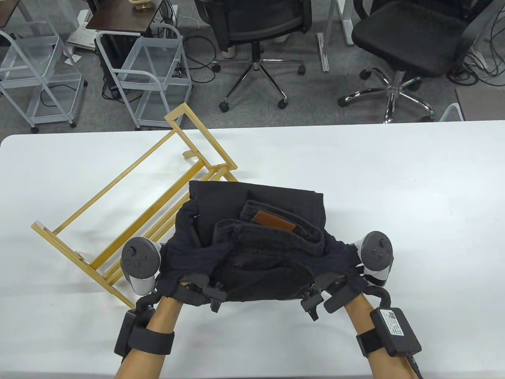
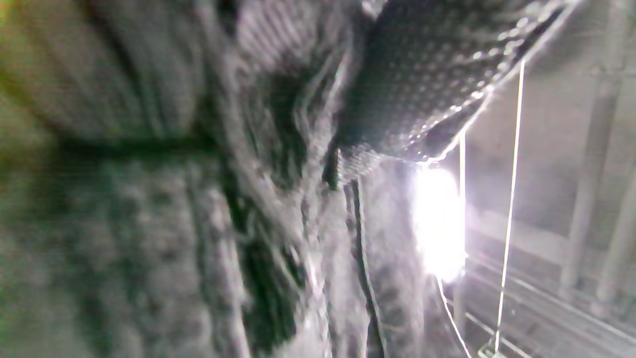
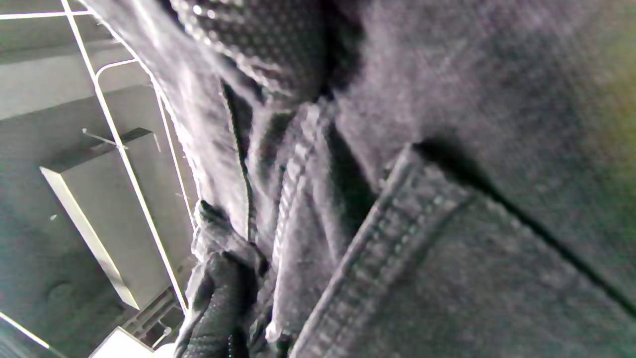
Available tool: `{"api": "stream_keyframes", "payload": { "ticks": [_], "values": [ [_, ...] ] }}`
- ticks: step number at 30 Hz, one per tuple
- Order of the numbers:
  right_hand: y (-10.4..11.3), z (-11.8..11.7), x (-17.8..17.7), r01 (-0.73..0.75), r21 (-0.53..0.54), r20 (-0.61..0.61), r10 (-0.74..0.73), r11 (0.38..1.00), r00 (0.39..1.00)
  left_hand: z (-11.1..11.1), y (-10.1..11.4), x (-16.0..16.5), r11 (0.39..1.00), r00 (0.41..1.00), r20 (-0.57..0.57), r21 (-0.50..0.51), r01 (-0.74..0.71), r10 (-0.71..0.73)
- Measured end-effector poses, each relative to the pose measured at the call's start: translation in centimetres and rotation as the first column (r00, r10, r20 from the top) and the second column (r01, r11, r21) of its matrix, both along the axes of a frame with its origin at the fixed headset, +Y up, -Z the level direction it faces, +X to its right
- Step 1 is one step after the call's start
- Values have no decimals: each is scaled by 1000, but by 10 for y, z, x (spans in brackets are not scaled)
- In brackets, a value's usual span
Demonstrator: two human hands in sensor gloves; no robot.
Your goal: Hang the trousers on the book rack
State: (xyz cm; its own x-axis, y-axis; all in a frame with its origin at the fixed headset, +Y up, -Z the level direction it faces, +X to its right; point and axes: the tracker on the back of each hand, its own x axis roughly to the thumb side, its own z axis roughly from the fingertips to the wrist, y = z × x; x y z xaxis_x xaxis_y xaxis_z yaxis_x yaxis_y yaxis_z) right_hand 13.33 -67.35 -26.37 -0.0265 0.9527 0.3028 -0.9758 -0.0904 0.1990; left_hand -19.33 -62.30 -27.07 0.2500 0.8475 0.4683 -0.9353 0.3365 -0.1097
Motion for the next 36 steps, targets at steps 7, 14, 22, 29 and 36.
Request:
{"api": "stream_keyframes", "payload": {
  "ticks": [7, 14, 22, 29, 36],
  "values": [
    [-8, -2, -5, 29, -45, -57, -31, 999, 998, 9, 8, 7, 996, 988, -137, 40, 76, -70],
    [-22, -11, -2, -5, -130, -130, -12, 992, 992, 19, 33, 12, 971, 968, -198, 151, 185, -153],
    [-48, -25, 34, -229, -339, -364, 98, 912, 926, 12, 87, 36, 854, 874, -248, 221, 471, -418],
    [-54, -27, 42, -295, -393, -328, 167, 871, 930, -2, 131, 46, 679, 692, -396, 201, 707, -604],
    [-58, -28, 36, -372, -417, -410, 193, 830, 891, -29, 150, 1, 795, 683, -564, 74, 602, -465]
  ]
}}
